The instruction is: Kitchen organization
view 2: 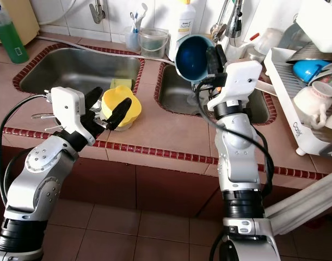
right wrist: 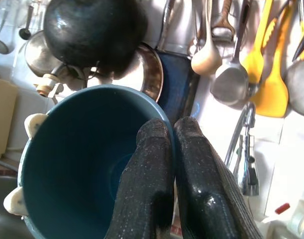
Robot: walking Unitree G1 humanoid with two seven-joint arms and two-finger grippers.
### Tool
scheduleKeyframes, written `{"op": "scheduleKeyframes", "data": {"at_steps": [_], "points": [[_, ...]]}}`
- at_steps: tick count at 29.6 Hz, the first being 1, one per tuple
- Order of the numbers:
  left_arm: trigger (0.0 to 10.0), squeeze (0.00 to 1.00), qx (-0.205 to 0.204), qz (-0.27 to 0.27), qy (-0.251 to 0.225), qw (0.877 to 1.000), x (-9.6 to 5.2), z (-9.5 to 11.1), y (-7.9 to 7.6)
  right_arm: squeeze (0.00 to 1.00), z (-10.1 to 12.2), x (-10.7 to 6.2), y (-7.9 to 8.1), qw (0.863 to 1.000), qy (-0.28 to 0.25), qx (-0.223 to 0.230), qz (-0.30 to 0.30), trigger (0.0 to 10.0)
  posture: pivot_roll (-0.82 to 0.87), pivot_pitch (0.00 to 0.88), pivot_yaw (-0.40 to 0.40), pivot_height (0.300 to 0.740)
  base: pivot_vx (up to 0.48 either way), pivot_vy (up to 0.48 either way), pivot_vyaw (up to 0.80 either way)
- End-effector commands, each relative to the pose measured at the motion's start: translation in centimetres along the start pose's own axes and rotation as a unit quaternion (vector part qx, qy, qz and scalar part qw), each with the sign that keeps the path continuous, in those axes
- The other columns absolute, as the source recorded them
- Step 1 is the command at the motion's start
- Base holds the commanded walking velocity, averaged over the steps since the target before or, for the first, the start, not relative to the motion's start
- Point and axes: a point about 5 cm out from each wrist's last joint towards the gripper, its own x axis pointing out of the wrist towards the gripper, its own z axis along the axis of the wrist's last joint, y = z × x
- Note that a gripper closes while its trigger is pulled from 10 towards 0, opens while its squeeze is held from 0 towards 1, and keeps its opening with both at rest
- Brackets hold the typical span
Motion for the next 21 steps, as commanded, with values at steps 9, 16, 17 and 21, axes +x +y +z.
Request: {"op": "scheduleKeyframes", "data": {"at_steps": [9,16,17,21], "points": [[10.0,0.00,0.018,0.007,-0.002,1.000,0.6,0.8,1.0,0.00,-0.4,-0.7,0.7,1.000,-0.011,-0.009,0.013,10.0,0.09,0.028,-0.030,0.740,0.000,0.195,0.00],[10.0,0.00,0.032,0.011,-0.001,0.999,0.6,0.8,1.6,0.00,-1.7,-1.3,0.1,1.000,0.012,-0.011,0.000,10.0,0.09,0.034,-0.029,0.740,0.000,0.369,0.00],[10.0,0.00,0.034,0.015,-0.002,0.999,0.5,0.8,1.8,0.00,-2.0,-1.5,-0.1,1.000,0.016,-0.011,-0.002,10.0,0.09,0.033,-0.030,0.740,0.000,0.375,0.00],[10.0,0.00,0.040,0.026,0.000,0.999,0.1,0.5,2.3,0.00,-2.4,-1.9,-0.5,1.000,0.026,-0.016,-0.004,10.0,0.09,0.040,-0.031,0.740,0.000,0.376,0.00]]}}
